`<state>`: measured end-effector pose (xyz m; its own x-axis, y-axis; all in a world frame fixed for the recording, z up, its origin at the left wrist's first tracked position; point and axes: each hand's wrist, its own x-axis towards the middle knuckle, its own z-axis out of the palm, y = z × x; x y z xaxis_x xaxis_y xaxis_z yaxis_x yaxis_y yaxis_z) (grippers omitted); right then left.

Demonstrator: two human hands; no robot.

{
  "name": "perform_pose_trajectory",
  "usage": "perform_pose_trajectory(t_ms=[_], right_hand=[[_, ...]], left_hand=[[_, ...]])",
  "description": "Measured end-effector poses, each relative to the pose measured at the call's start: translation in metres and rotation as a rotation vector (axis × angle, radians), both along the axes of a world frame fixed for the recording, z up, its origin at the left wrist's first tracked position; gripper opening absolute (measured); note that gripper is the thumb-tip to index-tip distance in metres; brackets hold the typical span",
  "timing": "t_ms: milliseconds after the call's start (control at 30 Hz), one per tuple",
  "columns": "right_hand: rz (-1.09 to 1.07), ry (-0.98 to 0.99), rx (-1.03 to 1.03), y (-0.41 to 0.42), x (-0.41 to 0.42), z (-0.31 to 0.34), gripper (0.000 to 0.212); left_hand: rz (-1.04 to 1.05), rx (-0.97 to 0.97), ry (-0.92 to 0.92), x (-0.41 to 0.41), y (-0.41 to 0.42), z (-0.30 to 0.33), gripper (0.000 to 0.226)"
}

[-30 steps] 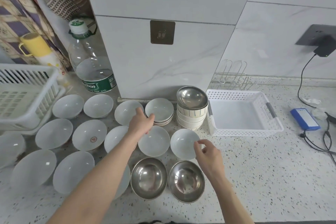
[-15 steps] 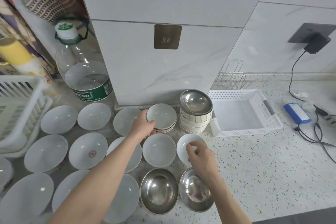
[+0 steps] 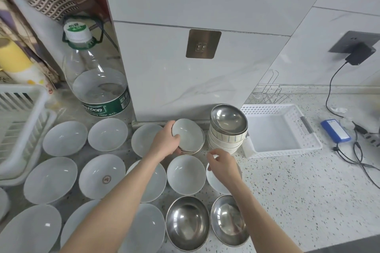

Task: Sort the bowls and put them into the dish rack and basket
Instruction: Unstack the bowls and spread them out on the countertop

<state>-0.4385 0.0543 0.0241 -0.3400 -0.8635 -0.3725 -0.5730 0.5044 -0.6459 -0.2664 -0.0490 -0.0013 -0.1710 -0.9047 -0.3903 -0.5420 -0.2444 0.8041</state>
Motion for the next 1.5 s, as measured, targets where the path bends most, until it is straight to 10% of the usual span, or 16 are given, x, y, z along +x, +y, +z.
perform_pose_trajectory(t_ms=[600,1167,1500], right_hand=[[-0.104,-0.068,0.113,-0.056,0.031,-0.023,0.022],[-0.116,-0.049,-0.146,-0.044,0.038,-0.019,0.031],[-0.18,-0.557,-0.261,0.056,-0.009,0.009,0.043]], left_hand=[[0.46,0.039,0.435,0.071,0.024,0.036,0.052],[0.535,0.067,0.446,0.096,0.071,0.043,0.052],[0.566,0.051,0.463,0.072,0.09,0.051,0.05]])
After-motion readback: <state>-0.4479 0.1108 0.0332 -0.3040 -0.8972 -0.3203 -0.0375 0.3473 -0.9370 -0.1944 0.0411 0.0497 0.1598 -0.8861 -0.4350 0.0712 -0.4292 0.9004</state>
